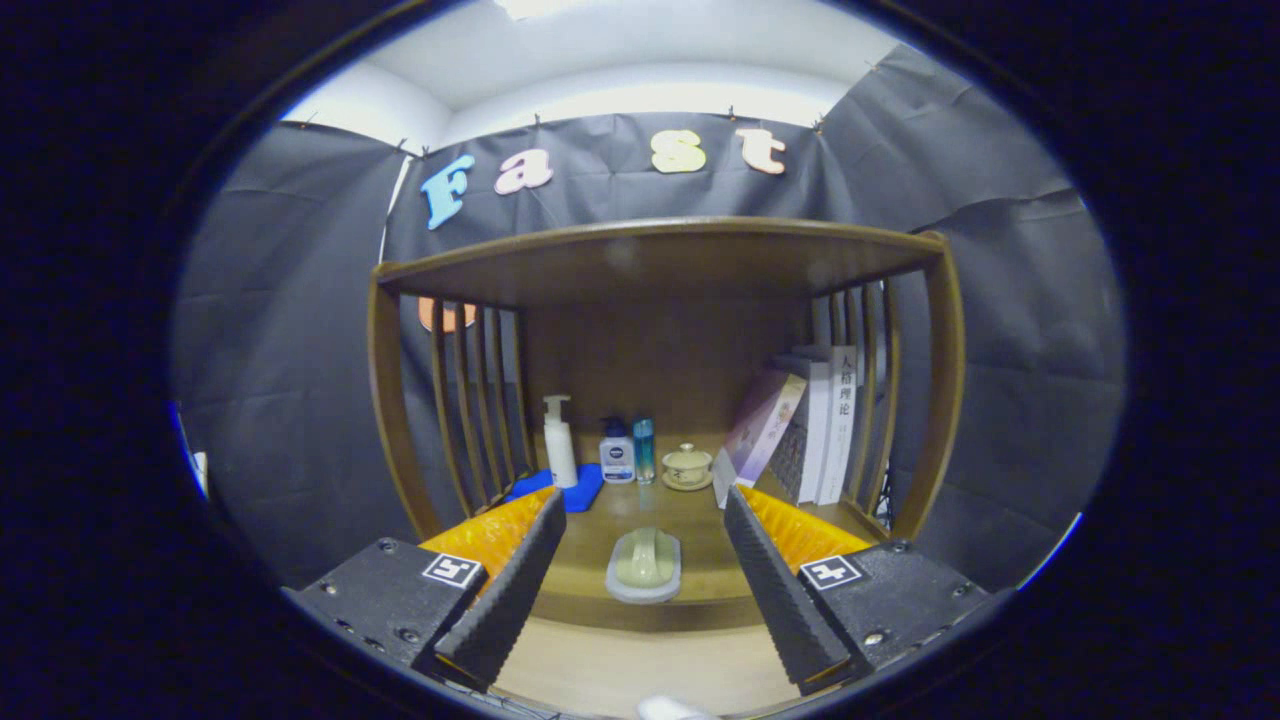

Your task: Pull open the drawer, take out the items inside it, and place them on the countertop above the cabinet.

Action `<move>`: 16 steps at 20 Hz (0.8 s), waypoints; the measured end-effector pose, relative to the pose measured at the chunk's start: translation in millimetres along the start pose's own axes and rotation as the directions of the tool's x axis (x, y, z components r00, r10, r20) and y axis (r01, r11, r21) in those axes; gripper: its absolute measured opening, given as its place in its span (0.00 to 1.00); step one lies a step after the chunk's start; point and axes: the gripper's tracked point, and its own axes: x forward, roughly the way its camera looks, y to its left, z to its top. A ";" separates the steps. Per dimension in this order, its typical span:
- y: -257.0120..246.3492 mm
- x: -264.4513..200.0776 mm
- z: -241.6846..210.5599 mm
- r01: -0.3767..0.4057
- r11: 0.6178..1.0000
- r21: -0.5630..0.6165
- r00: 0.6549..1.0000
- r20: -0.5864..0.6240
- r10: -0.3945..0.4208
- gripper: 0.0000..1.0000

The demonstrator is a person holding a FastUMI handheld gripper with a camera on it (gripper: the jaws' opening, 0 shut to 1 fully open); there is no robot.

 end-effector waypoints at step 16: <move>-28.8 -99.9 -176.5 0.029 0.999 0.014 0.997 -0.074 -0.028 0.99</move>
